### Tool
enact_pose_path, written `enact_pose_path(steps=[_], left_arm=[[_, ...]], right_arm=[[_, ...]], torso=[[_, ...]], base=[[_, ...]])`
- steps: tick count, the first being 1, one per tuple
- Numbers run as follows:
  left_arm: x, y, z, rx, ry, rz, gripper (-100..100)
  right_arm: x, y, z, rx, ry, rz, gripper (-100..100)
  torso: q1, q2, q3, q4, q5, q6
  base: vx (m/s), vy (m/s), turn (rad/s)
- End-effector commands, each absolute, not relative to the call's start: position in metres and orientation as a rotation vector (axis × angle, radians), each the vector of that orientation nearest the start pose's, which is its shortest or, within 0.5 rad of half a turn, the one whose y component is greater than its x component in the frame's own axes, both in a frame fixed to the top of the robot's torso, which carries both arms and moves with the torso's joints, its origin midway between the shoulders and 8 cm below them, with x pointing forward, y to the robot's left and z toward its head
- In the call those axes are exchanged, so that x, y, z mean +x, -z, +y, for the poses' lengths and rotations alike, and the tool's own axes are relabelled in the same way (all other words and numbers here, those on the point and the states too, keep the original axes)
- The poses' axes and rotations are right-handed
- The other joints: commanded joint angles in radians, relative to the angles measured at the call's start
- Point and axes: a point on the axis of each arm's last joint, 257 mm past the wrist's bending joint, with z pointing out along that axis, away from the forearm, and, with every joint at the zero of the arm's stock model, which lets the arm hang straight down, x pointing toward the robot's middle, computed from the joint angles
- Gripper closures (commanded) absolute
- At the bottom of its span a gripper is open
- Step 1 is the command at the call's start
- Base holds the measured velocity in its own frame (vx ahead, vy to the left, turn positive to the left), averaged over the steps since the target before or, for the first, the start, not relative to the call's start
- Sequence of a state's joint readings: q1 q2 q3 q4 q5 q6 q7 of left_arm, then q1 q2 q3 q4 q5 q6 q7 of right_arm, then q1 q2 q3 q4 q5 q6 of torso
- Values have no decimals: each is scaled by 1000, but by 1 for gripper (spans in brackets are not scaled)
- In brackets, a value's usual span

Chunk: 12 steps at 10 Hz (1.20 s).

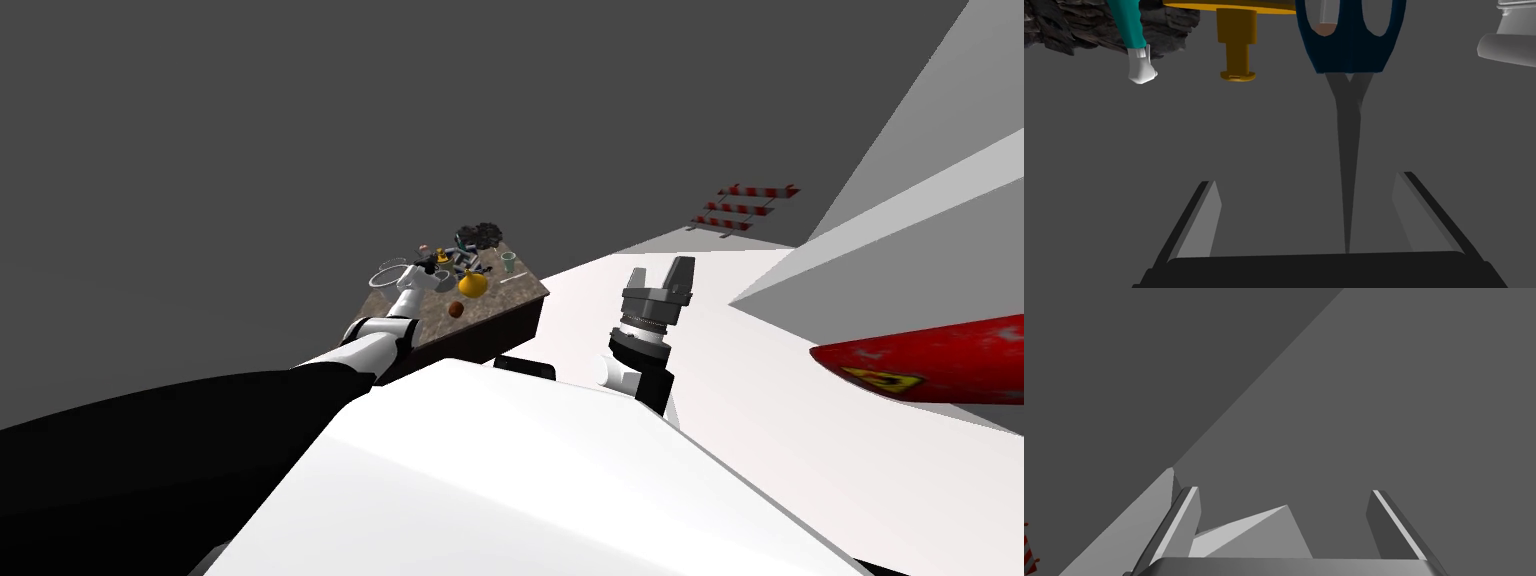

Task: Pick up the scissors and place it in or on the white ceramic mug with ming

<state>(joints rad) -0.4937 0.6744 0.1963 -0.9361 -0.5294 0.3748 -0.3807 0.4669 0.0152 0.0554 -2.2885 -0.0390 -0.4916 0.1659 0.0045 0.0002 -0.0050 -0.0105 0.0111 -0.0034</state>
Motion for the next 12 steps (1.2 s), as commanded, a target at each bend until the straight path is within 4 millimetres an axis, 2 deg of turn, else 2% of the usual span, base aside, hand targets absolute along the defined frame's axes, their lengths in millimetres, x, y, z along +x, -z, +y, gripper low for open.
enact_pose_path(steps=[1,2,3,4,6,7,8,12], left_arm=[[599,134,635,-662,-388,1591,-100],[609,130,629,-643,-379,1595,-100],[612,130,630,-656,-378,1599,-100],[623,122,622,-634,-367,1596,-100],[624,123,624,-643,-368,1601,-100],[635,113,616,-624,-358,1598,-100],[635,115,618,-631,-360,1602,-100],[661,92,602,-587,-346,1605,-100]], right_arm=[[347,-37,-263,615,-1246,597,0],[347,-37,-263,615,-1246,597,0],[347,-37,-263,615,-1246,597,0],[347,-37,-263,615,-1247,597,0],[347,-37,-263,615,-1247,597,0],[347,-37,-263,615,-1247,597,0],[347,-37,-263,615,-1246,597,0],[347,-37,-263,615,-1246,597,0]], torso=[[0,0,0,0,0,0],[0,0,0,0,0,0],[-1,1,0,0,0,0],[-1,1,0,0,0,0],[-1,0,0,0,0,0],[0,0,0,0,0,0],[0,0,0,0,0,0],[-1,1,0,0,0,0]], base=[[-13,-7,93],[-28,-21,130],[-23,-20,49],[-21,-16,86],[-12,-11,18],[-10,-8,79],[-16,-11,53],[-25,-16,89]])
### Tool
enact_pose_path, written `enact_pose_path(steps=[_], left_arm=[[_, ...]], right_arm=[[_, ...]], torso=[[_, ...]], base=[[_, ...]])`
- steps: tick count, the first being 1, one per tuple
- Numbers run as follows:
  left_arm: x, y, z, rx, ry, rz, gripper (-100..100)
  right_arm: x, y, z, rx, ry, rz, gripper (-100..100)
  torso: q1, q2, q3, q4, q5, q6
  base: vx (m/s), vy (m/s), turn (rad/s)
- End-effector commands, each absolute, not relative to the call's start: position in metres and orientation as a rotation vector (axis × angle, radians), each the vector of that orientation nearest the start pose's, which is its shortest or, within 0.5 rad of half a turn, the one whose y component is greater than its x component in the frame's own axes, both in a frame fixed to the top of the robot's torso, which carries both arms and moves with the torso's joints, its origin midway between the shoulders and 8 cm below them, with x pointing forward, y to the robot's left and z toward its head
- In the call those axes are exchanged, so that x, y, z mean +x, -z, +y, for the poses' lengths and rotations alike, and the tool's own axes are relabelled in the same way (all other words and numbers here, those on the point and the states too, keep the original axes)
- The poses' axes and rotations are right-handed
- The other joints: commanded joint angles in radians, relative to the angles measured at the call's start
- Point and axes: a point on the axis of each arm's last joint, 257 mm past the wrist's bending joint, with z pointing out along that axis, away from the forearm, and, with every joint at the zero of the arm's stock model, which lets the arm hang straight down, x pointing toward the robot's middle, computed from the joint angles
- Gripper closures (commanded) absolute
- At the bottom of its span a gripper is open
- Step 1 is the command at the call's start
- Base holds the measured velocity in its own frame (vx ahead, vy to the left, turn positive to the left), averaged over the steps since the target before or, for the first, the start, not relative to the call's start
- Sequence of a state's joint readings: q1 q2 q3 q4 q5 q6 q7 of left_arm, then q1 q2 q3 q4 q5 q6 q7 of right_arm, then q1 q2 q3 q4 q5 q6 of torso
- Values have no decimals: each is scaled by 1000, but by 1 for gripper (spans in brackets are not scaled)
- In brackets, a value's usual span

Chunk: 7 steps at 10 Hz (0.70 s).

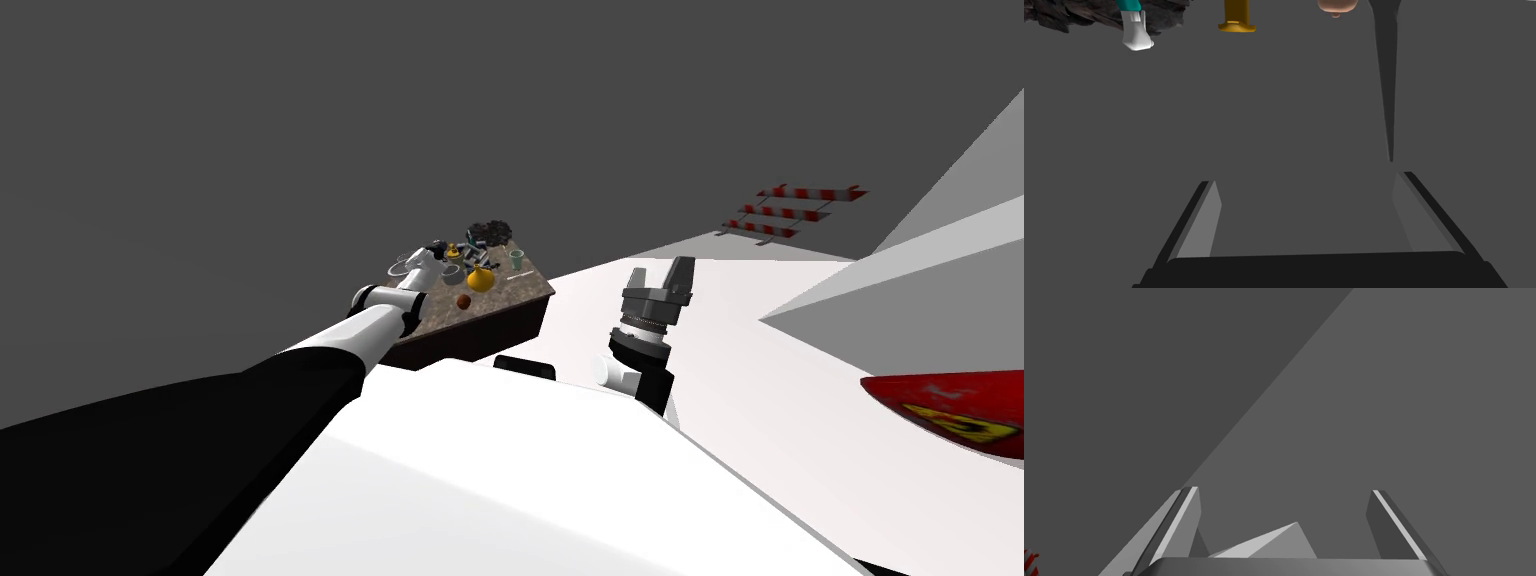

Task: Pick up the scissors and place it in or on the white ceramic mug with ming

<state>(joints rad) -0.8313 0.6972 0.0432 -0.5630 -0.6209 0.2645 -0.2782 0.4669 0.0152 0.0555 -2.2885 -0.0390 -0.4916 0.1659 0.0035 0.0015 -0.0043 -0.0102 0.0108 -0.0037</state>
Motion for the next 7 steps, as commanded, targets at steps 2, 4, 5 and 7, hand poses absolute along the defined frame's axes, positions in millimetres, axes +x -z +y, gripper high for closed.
enact_pose_path(steps=[2,4,5,7], left_arm=[[671,77,597,-582,-340,1602,-100],[669,82,598,-581,-342,1604,0],[669,82,598,-581,-342,1604,0],[669,82,598,-581,-342,1604,0]], right_arm=[[347,-37,-263,615,-1247,597,0],[347,-37,-263,615,-1247,597,0],[347,-37,-263,615,-1247,597,0],[347,-37,-263,615,-1247,597,0]], torso=[[0,0,0,0,0,0],[1,-1,0,0,0,0],[1,-1,-1,0,0,0],[2,-2,-1,-1,1,0]], base=[[-30,-23,93],[-5,-3,1],[0,0,0],[0,0,0]])
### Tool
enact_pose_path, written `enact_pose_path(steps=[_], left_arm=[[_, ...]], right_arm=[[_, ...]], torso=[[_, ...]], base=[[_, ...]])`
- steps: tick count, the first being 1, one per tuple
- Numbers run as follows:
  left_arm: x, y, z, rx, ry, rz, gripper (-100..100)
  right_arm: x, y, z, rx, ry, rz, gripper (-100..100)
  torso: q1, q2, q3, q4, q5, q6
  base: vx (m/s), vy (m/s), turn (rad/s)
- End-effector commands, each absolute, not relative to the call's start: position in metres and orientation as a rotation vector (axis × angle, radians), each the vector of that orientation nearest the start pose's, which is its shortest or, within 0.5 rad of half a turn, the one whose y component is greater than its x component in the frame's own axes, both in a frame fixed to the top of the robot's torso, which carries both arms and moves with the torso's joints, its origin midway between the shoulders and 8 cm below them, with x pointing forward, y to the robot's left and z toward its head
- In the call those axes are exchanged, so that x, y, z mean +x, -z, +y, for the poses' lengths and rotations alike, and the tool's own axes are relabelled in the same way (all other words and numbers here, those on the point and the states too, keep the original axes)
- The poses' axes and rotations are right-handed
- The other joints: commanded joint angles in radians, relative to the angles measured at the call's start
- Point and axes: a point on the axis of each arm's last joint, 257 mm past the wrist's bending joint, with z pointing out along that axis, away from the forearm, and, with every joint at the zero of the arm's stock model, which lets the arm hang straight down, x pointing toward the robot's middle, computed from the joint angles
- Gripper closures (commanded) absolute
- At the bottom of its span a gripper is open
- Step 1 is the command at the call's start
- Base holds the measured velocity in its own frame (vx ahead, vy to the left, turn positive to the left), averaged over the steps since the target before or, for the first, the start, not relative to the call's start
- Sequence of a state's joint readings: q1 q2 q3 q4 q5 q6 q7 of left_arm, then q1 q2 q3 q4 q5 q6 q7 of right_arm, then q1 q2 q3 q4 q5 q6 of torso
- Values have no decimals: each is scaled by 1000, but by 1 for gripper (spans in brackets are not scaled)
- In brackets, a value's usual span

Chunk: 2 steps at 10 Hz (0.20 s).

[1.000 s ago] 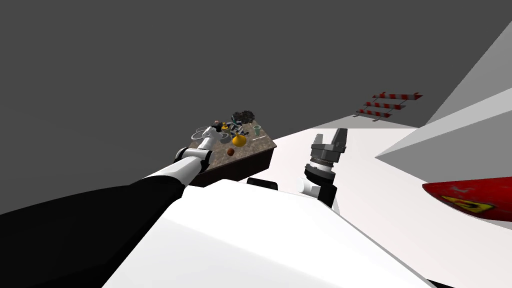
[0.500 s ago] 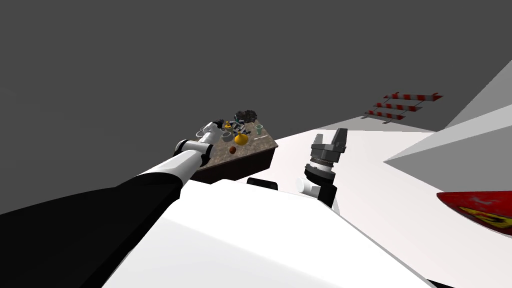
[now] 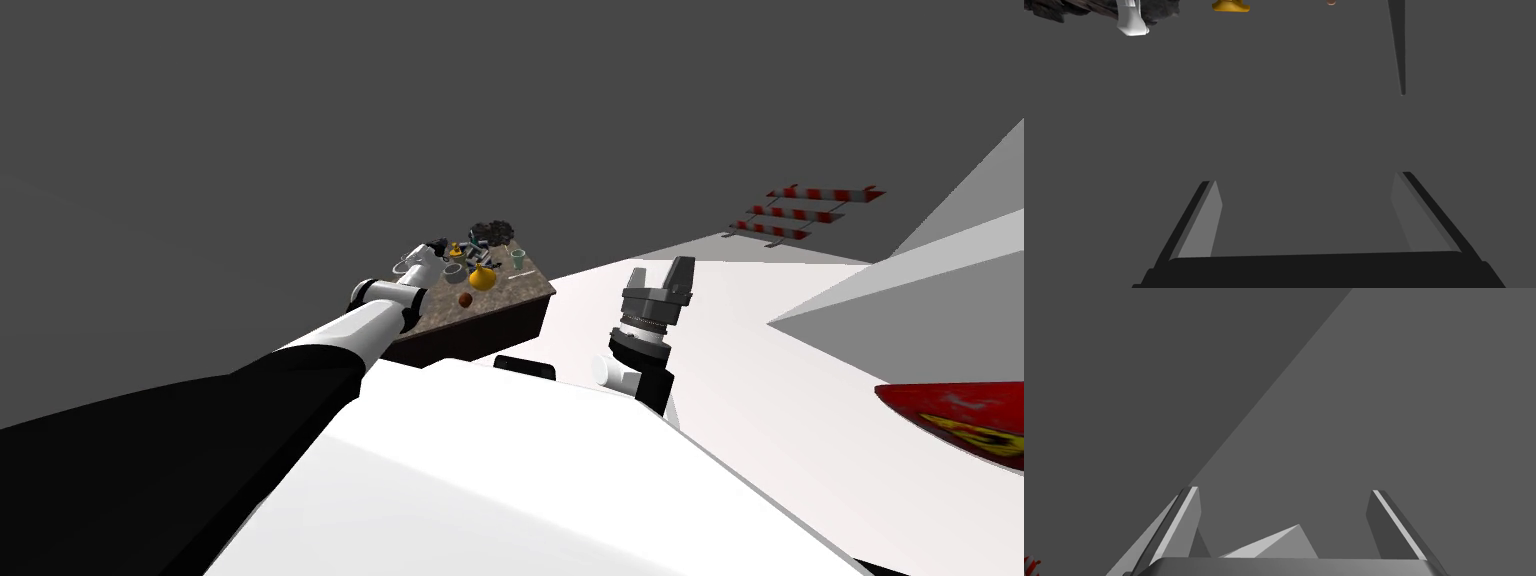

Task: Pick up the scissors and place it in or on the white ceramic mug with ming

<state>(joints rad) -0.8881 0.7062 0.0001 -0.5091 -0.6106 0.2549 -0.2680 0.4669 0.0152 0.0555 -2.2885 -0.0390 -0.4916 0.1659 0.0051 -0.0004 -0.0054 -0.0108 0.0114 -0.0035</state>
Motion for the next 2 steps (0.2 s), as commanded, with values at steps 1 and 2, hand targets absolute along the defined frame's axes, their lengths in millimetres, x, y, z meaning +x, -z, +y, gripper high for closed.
enact_pose_path(steps=[1,2], left_arm=[[669,82,598,-581,-342,1604,0],[669,82,598,-581,-342,1604,0]], right_arm=[[347,-37,-263,615,-1247,597,0],[347,-37,-263,615,-1247,597,0]], torso=[[0,0,0,0,0,0],[0,0,0,0,0,0]], base=[[0,0,0],[0,0,0]])
